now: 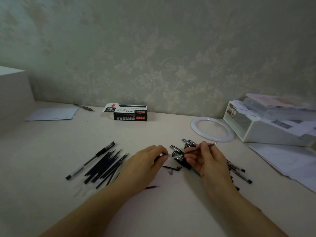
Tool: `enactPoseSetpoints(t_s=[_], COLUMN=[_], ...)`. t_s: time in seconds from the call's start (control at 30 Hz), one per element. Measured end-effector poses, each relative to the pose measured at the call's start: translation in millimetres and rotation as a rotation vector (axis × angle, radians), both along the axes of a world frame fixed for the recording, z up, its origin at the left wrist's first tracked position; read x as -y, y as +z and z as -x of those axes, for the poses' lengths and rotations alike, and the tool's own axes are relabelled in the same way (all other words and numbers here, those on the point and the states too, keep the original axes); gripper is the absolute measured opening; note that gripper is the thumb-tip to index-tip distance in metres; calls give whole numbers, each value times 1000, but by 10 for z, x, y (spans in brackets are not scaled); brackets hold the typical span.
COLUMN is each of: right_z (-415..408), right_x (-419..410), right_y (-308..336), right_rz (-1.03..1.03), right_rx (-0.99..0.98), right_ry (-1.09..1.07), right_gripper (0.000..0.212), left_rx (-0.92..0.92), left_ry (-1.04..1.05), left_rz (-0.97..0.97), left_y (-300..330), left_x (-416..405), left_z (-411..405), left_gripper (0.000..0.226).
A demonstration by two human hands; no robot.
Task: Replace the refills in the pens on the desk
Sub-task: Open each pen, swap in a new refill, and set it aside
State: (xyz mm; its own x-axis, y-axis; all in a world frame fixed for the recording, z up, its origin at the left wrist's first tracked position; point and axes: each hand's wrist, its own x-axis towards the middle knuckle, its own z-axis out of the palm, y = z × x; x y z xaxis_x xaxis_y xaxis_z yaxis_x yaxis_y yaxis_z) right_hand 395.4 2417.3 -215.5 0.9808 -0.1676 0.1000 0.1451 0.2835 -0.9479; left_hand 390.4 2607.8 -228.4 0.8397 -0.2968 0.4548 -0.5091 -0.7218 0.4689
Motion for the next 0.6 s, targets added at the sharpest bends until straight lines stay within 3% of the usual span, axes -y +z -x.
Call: enactPoseSetpoints(t_s=[0.17,0.6], right_z=[-19,-15], right_x=[6,24], right_y=[-7,-10], right_rz=[-41,-50], right_rx=[9,51], right_ry=[-17,1], right_gripper=[31,31], left_rx=[11,30], left_ry=[-27,-46], left_rz=[82,68], left_y=[7,33], left_x=[-7,24], left_z=[11,35], left_gripper=[17,15])
